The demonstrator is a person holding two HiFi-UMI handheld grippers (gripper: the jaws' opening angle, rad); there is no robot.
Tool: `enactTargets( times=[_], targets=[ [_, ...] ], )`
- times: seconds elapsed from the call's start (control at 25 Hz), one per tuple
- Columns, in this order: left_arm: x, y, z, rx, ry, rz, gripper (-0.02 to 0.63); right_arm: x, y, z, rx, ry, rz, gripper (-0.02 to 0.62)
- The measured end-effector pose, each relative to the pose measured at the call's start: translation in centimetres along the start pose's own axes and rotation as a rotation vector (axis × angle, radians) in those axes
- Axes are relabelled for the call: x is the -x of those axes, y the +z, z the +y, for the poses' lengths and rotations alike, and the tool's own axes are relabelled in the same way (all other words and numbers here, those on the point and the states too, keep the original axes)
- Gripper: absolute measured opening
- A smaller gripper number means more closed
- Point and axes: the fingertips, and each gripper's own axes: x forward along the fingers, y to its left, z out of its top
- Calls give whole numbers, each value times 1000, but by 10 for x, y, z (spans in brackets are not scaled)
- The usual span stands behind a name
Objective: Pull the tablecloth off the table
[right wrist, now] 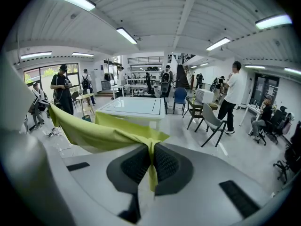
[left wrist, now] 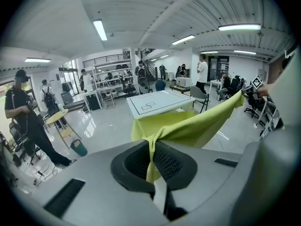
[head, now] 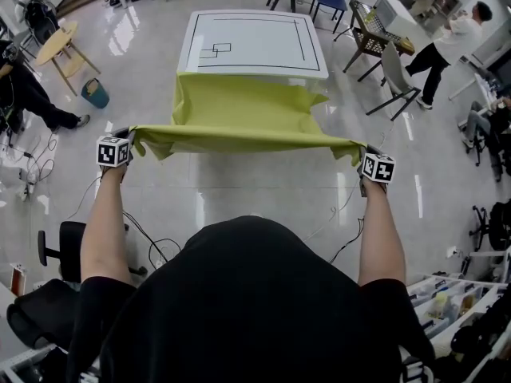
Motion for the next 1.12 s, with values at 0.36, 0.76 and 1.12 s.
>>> enactTargets(
  times=[0.36, 0.76, 1.12],
  targets=[
    [9, 16, 2, -16, 29, -10, 25, 6, 23, -1, -12, 6, -53, 18],
    [8, 26, 6, -24, 28, -33, 25, 18, 47, -7, -18, -54, -134, 18],
    [13, 70, 19, -80, 35, -79, 25, 36, 84, -4, -10, -80, -221, 18]
  ],
)
